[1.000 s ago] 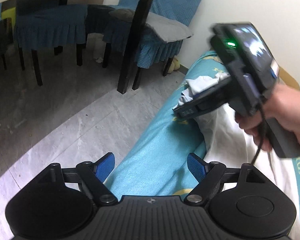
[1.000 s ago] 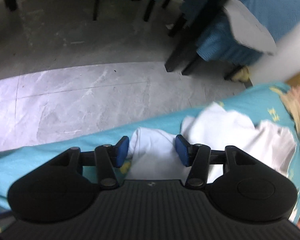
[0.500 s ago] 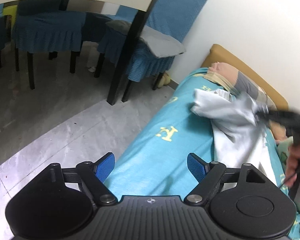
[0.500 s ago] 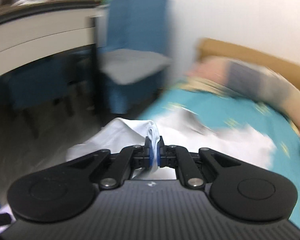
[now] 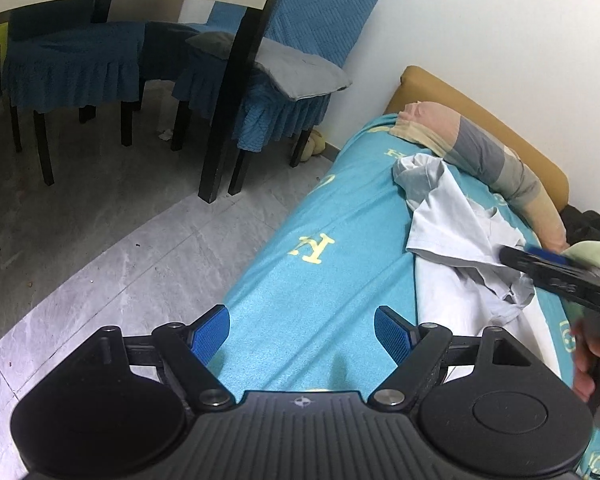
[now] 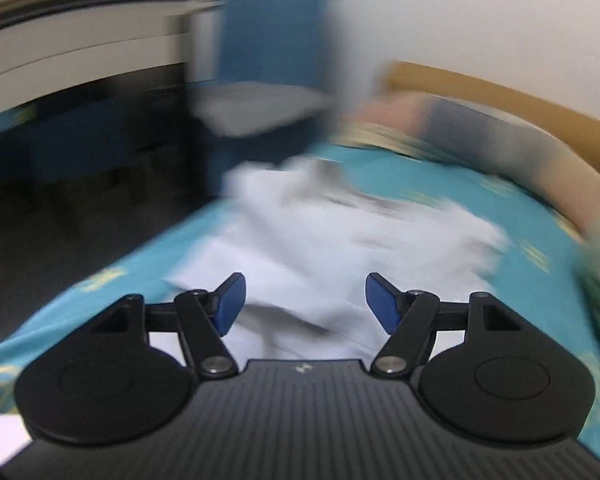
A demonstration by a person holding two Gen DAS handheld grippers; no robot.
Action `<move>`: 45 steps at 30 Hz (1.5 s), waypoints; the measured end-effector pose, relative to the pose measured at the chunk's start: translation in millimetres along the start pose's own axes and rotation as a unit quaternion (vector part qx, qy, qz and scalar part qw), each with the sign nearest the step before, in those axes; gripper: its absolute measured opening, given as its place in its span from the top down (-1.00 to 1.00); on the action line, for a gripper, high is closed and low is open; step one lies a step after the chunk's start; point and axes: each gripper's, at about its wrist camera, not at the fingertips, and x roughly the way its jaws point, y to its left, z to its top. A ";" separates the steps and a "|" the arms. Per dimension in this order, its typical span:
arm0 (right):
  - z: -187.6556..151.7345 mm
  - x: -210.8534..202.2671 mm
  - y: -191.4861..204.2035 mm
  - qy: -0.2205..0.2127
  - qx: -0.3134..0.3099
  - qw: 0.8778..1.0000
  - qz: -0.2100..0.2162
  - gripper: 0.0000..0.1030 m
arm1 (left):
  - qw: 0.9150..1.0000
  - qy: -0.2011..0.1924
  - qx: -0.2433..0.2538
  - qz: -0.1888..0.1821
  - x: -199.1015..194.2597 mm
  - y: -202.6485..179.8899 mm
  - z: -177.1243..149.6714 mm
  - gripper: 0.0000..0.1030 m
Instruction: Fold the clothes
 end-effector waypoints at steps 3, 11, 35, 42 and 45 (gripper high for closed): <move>5.2 35.1 37.0 0.044 -0.106 0.993 0.024 -0.30 | 1.000 0.004 0.001 0.000 3.1 0.2 0.1 -0.58; 12.1 52.0 21.2 0.007 -0.031 0.999 0.005 0.86 | 1.000 0.007 0.017 -0.016 5.0 -4.5 -5.2 -0.58; -4.8 41.9 -136.0 -0.045 0.258 0.960 -0.097 -0.46 | 0.992 0.051 0.091 -0.078 22.8 -53.3 -37.6 -0.58; -3.1 -92.5 -59.9 -0.078 0.248 0.963 -0.070 -0.51 | 0.991 0.053 0.057 -0.108 -4.6 -51.4 -36.3 -0.58; -12.0 -159.9 -18.7 -0.064 0.252 0.964 -0.062 -0.51 | 0.990 0.055 0.038 -0.122 -23.6 -46.4 -31.0 -0.58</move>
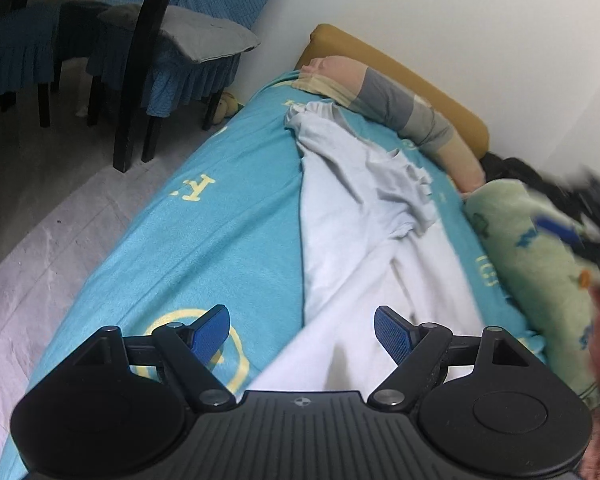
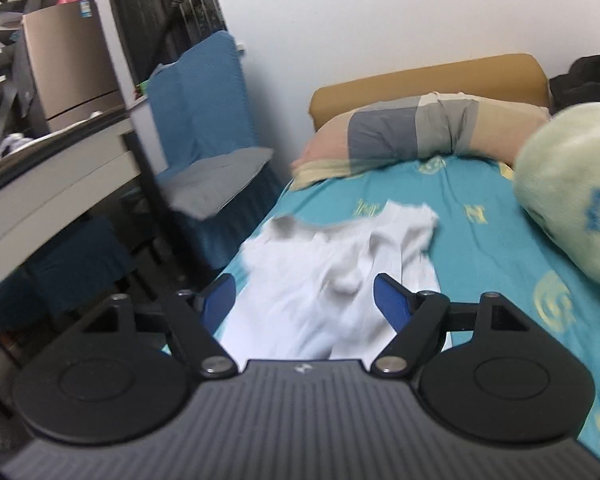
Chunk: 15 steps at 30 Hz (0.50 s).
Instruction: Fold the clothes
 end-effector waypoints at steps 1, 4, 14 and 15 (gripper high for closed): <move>-6.8 -23.3 5.6 0.007 0.002 1.000 -0.004 -0.51 | 1.000 -0.003 -0.008 -0.005 -8.1 1.0 1.2 -0.58; -32.0 -87.2 16.5 0.028 -0.006 1.000 -0.010 -0.51 | 1.000 -0.013 -0.010 -0.006 -29.8 0.6 5.2 -0.58; -103.1 -200.0 -31.4 0.044 0.089 0.995 -0.030 -0.51 | 0.991 0.125 -0.011 -0.037 -63.2 31.5 15.5 -0.56; -104.4 -200.0 -37.5 0.047 0.107 0.993 -0.029 -0.52 | 0.989 0.143 -0.008 -0.029 -61.1 38.4 13.0 -0.55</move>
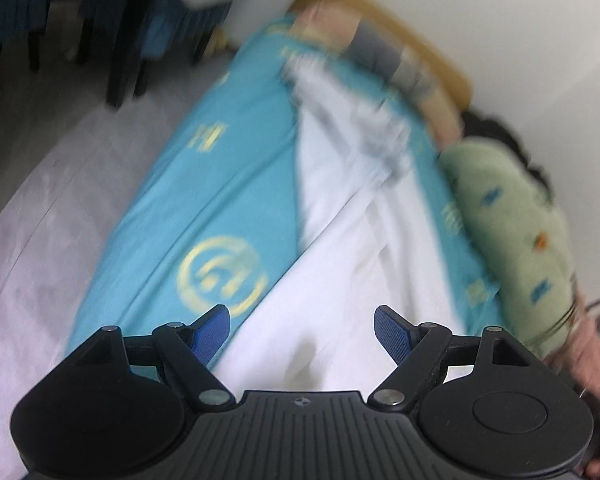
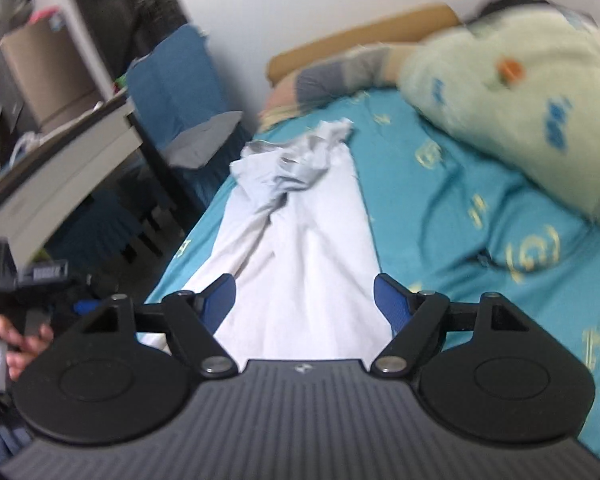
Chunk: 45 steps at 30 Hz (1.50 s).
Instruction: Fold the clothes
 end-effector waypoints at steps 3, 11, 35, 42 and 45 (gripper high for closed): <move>4.3 7.9 -6.4 0.001 0.024 1.000 0.010 -0.51 | 0.998 0.045 -0.001 0.032 11.6 23.2 -7.5 -0.44; 0.6 17.0 -5.6 0.017 0.018 1.000 0.007 -0.51 | 0.987 0.148 0.052 0.044 25.6 37.7 -32.1 0.69; -14.7 32.5 -46.4 0.087 0.085 0.992 0.016 -0.51 | 0.974 0.138 0.179 0.001 48.7 -163.7 -121.5 0.61; -27.6 49.3 -74.8 0.130 0.174 0.976 0.023 -0.53 | 0.994 0.090 0.055 -0.005 39.6 -108.0 -92.0 -0.30; -31.9 59.5 -83.5 0.146 0.204 0.968 0.032 -0.52 | 0.997 0.068 0.000 0.027 40.0 -76.9 -83.5 -0.50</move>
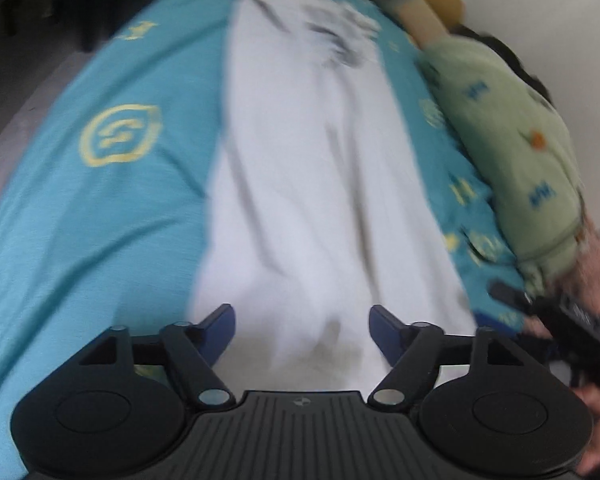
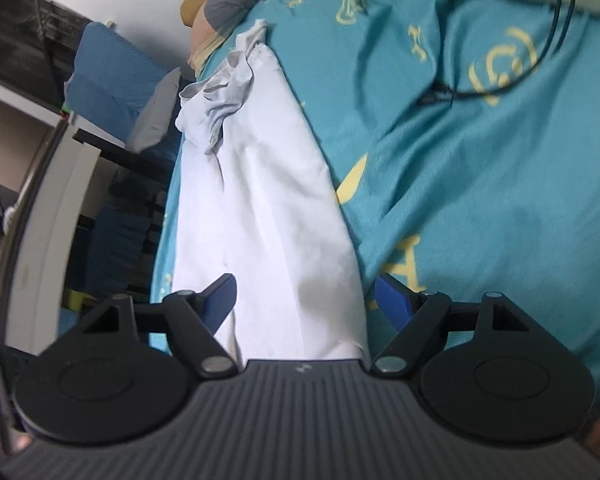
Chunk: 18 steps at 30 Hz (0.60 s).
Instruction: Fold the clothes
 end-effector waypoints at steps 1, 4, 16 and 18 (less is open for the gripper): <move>0.5 4.5 -2.7 0.007 0.007 1.000 0.001 -0.41 | 1.000 0.000 -0.022 0.014 3.9 10.3 2.5 -0.49; -0.6 18.1 -9.4 0.031 0.020 0.999 -0.013 -0.27 | 0.997 0.021 -0.071 0.036 17.0 33.0 6.8 -0.46; -29.8 22.9 -4.8 0.116 0.030 0.993 -0.014 0.20 | 0.991 0.098 -0.093 -0.019 24.2 32.7 -1.0 0.65; -31.4 19.2 2.7 0.120 0.017 0.993 -0.006 0.82 | 0.991 0.096 -0.087 -0.028 18.6 29.1 0.4 0.85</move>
